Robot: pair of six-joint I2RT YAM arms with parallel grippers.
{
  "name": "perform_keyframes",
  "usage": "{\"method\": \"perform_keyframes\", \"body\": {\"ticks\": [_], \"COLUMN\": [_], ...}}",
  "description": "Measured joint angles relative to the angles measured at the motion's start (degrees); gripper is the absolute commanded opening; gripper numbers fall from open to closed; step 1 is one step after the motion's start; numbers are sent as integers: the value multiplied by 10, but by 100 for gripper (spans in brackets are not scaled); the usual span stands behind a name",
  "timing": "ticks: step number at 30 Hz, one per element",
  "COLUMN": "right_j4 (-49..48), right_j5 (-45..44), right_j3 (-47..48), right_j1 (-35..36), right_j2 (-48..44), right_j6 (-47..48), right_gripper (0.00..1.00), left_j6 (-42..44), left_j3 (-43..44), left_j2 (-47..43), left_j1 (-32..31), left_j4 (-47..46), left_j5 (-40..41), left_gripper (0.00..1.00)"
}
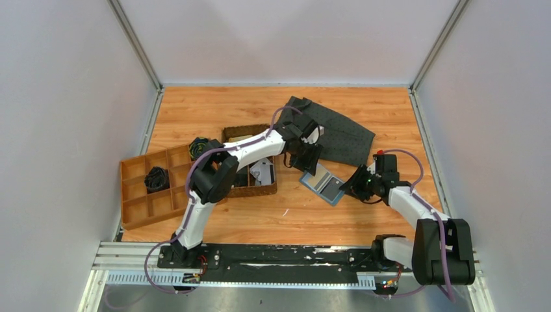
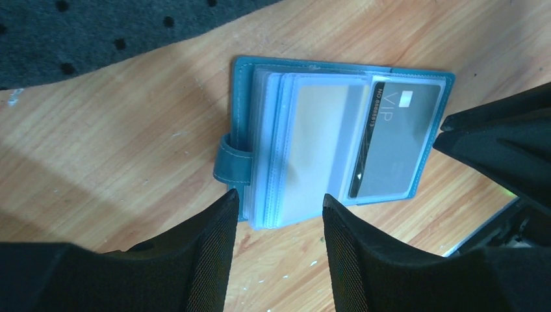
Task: Take the credit cards out of the card holder
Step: Remove the credit card from the card holder.
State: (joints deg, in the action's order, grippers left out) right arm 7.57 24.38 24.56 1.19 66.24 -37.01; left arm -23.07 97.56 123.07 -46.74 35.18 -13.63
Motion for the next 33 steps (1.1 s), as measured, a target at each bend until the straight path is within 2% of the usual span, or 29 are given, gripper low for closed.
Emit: {"method": "perform_keyframes", "body": {"ticks": [11,16,23,33], "right_j4": [1,2,2,9], "right_j5": [0,0,1,3], "right_j3": [0,0,0,0], "right_j1": [0,0,-20,-37], "right_j2": [2,2,3,-12], "right_j6": [7,7,7,9], "right_gripper": [36,36,36,36], "left_j6": [-2,-29,-119,-151], "left_j3": [-2,-24,-96,-89], "left_j2": [15,14,2,2], "left_j1": [1,2,-1,-23], "left_j4": [-15,-69,-211,-259], "left_j5": [-107,-169,-271,-304], "left_gripper": [51,51,51,51]}}
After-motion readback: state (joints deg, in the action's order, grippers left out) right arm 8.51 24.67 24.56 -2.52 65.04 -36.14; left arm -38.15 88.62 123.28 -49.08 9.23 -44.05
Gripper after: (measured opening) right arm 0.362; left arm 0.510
